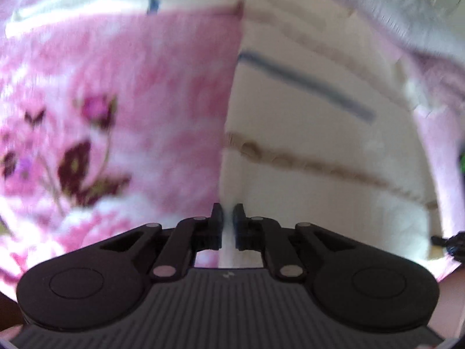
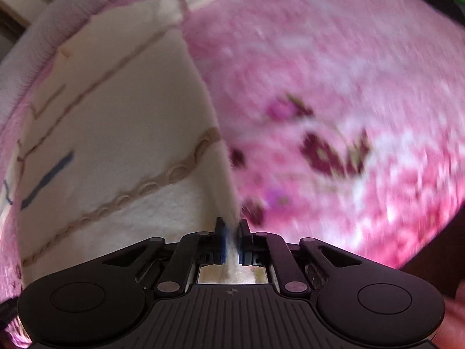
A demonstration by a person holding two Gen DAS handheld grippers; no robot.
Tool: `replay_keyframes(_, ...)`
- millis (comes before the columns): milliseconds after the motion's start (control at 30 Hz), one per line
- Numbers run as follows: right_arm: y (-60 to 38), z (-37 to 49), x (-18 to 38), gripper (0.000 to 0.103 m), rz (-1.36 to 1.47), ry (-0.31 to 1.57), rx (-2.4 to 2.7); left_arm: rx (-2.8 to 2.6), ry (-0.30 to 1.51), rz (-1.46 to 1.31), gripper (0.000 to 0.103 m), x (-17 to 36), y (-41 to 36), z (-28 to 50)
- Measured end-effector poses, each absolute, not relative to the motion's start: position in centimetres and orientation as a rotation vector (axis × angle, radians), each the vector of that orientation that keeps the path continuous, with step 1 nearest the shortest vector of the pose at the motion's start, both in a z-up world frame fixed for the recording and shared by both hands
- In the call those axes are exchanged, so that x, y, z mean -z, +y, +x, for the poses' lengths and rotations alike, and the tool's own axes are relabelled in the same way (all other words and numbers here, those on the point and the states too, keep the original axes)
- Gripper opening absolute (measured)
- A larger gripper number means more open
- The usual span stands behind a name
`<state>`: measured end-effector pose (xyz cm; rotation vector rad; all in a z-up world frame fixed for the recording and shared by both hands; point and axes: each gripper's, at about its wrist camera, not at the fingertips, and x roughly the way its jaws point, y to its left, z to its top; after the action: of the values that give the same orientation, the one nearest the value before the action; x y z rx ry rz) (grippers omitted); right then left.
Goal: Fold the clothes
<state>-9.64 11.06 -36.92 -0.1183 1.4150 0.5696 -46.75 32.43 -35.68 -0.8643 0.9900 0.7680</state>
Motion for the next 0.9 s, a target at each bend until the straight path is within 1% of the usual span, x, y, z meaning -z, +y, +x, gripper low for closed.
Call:
replay_keyframes(33,10.8,-9.6,38.0,0.008,-0.112,1.453,-0.548,-0.77,1.01,-0.88,0.01,36.1,32.7,-46.7)
replay_keyframes(100,10.1,-9.6,38.4,0.01,-0.033,1.464,-0.507,-0.779,1.035,-0.875,0.013,35.8,33.3,-46.6)
replay_keyframes(133,10.2,-9.6,38.0,0.014,-0.024,1.47,-0.492,-0.785,1.044,-0.862,0.013,35.2,33.6,-46.5)
replay_keyframes(167,10.4,-9.7,37.6,0.021,-0.052,1.482,-0.479,-0.791,1.052,-0.85,0.013,34.7,33.9,-46.4)
replay_keyframes(200,10.6,-9.7,37.2,0.029,-0.082,1.493,-0.467,-0.801,1.06,-0.831,0.013,34.1,34.2,-46.3)
replay_keyframes(233,10.8,-9.7,36.8,0.04,-0.135,1.495,-0.45,-0.82,1.063,-0.797,0.014,33.3,34.5,-46.3)
replay_keyframes(300,10.6,-9.3,36.1,0.049,-0.173,1.47,-0.426,-0.849,1.052,-0.743,0.014,32.2,35.4,-45.7)
replay_keyframes(433,9.5,-7.5,35.6,0.05,-0.175,1.444,-0.377,-0.834,1.063,-0.741,0.017,32.5,37.1,-42.1)
replay_keyframes(533,9.1,-4.3,35.2,0.05,-0.157,1.416,-0.379,-0.795,1.081,-0.748,0.019,33.3,37.0,-38.0)
replay_keyframes(600,9.2,-1.9,34.9,0.05,-0.146,1.38,-0.402,-0.773,1.085,-0.736,0.023,33.8,36.3,-34.5)
replay_keyframes(733,9.2,4.2,35.2,0.05,-0.142,1.336,-0.461,-0.767,1.074,-0.737,0.026,33.7,33.5,-28.6)
replay_keyframes(900,9.8,14.4,35.9,0.05,-0.065,1.294,-0.54,-0.813,1.048,-0.756,0.027,33.7,31.5,-22.6)
